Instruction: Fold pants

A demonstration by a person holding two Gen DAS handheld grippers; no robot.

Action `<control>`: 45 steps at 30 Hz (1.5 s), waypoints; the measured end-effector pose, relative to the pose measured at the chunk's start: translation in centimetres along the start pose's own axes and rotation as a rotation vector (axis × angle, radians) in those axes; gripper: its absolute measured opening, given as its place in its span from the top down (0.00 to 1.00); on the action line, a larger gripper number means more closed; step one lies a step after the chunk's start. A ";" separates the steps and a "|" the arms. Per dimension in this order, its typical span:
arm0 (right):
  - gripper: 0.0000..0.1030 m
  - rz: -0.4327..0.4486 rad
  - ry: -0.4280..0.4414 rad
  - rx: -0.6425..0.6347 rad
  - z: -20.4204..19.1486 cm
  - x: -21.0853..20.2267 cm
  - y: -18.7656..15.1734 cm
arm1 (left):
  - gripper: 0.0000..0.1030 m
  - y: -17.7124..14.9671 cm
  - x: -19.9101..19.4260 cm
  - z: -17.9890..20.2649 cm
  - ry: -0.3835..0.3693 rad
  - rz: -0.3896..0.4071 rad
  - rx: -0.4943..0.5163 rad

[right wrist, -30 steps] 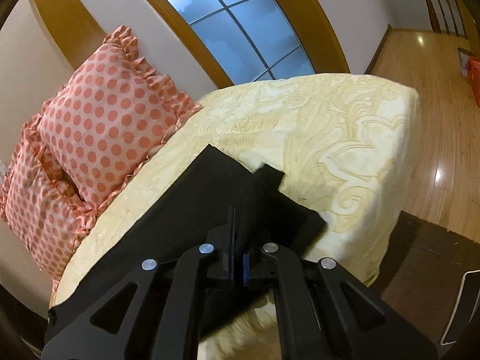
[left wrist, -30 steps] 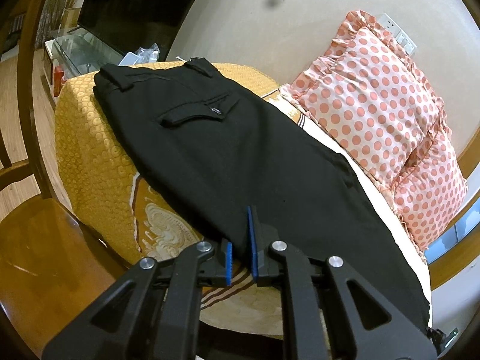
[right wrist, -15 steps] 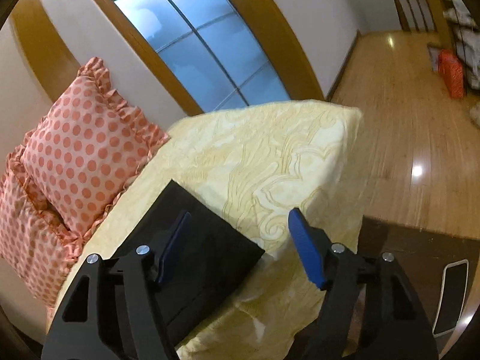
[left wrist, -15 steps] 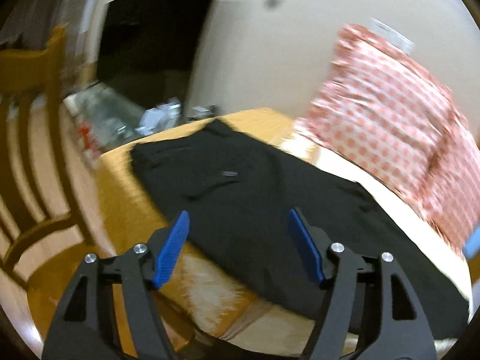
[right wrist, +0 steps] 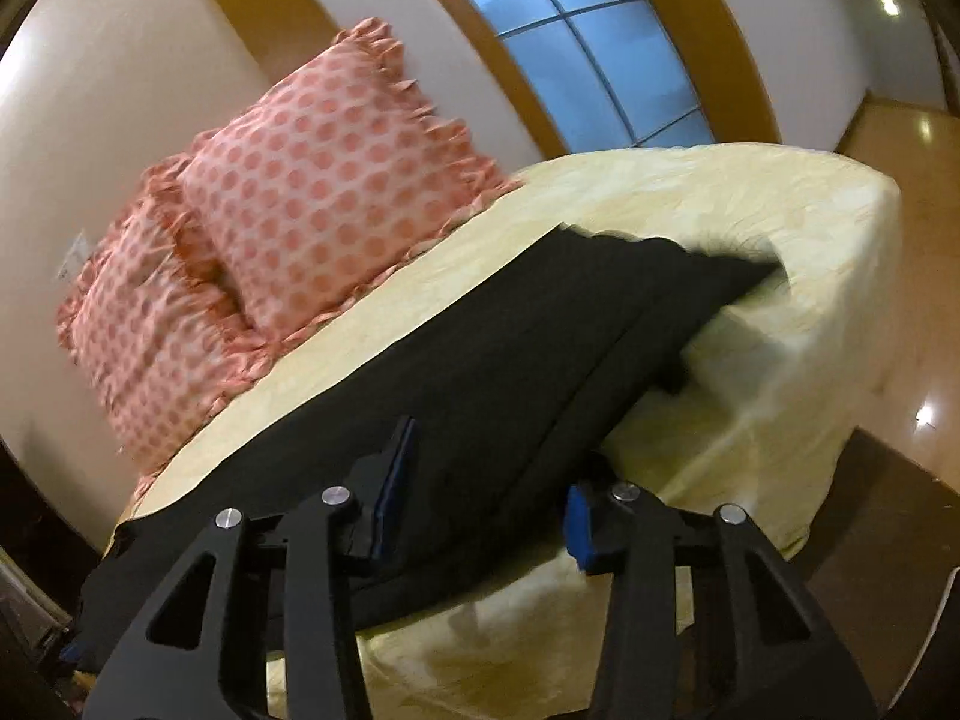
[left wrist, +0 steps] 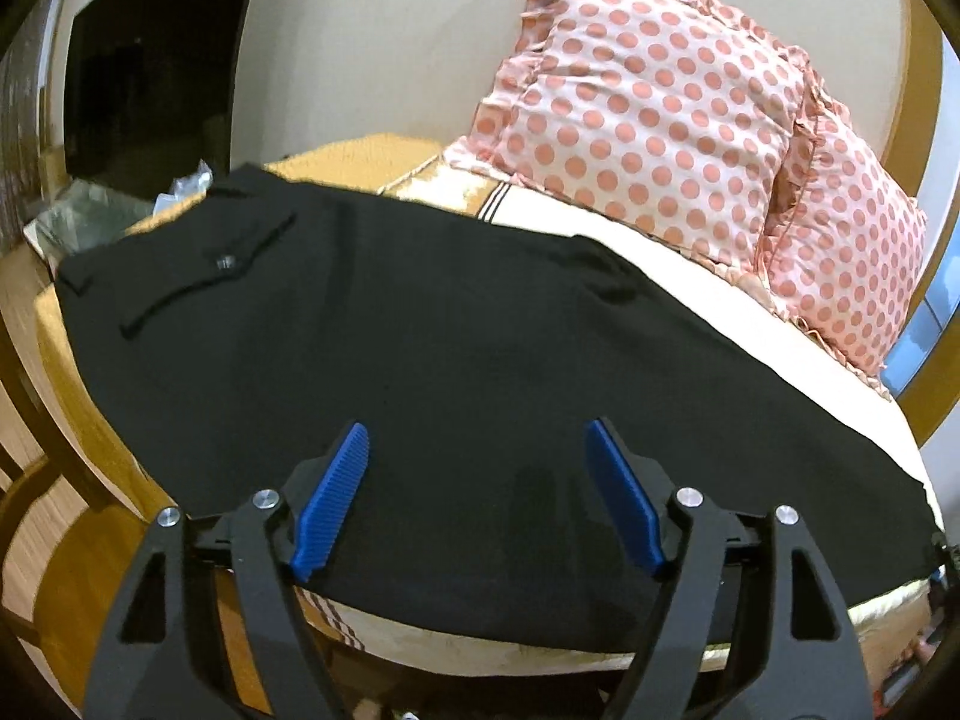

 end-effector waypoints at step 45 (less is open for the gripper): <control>0.42 -0.444 0.785 -0.651 -41.7 -2.7 -20.6 | 0.03 3.0 -3.6 -8.9 -0.046 0.183 -0.307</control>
Point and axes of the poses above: each gripper's, at about its wrist camera, not at the fingertips, and x roughly the way its jaws point, z to its right, y to its top, the point moved 2 cm from there along x, roughly the way its jaws point, and after that the axes turned 14 degrees about z, right-handed, at the moved point
